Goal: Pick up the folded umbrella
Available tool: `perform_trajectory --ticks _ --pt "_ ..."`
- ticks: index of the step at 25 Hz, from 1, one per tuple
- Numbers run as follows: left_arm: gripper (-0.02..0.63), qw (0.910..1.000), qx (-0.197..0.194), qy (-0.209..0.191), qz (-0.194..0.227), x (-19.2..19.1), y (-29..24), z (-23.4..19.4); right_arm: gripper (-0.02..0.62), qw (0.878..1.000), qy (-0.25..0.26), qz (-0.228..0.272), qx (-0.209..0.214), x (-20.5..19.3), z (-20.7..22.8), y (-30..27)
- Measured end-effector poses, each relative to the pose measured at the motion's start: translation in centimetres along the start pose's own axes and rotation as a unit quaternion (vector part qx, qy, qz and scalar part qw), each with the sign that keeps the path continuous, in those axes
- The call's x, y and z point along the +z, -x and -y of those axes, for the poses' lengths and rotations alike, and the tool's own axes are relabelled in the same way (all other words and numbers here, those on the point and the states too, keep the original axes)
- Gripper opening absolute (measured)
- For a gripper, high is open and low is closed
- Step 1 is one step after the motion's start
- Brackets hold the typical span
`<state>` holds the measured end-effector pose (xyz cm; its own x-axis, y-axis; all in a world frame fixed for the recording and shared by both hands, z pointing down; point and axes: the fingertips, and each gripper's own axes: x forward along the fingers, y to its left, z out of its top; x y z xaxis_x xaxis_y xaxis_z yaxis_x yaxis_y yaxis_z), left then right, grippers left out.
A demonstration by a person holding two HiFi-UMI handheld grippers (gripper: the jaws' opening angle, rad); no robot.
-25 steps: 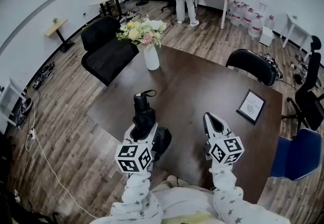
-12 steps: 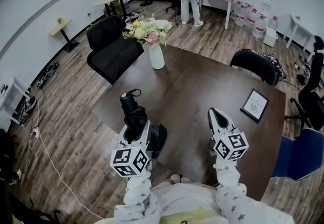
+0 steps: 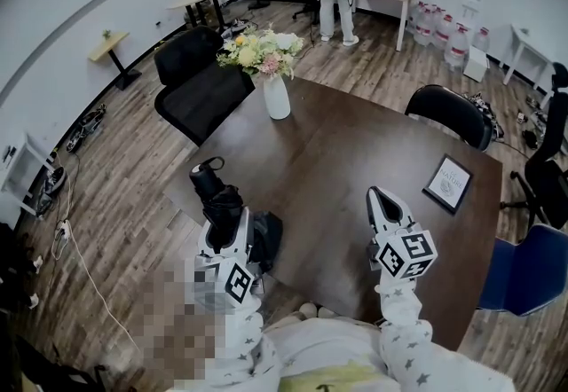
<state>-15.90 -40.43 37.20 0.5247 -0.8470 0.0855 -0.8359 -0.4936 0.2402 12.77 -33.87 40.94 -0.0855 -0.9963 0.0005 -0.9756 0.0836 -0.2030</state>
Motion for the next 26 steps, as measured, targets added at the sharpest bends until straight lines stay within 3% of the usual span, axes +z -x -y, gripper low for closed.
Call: perform_trajectory --ticks 26 --pt "0.25 0.9998 0.016 -0.009 -0.007 0.2 0.8 -1.7 0.021 1.0 0.017 0.007 0.0 0.7 -1.2 0.2"
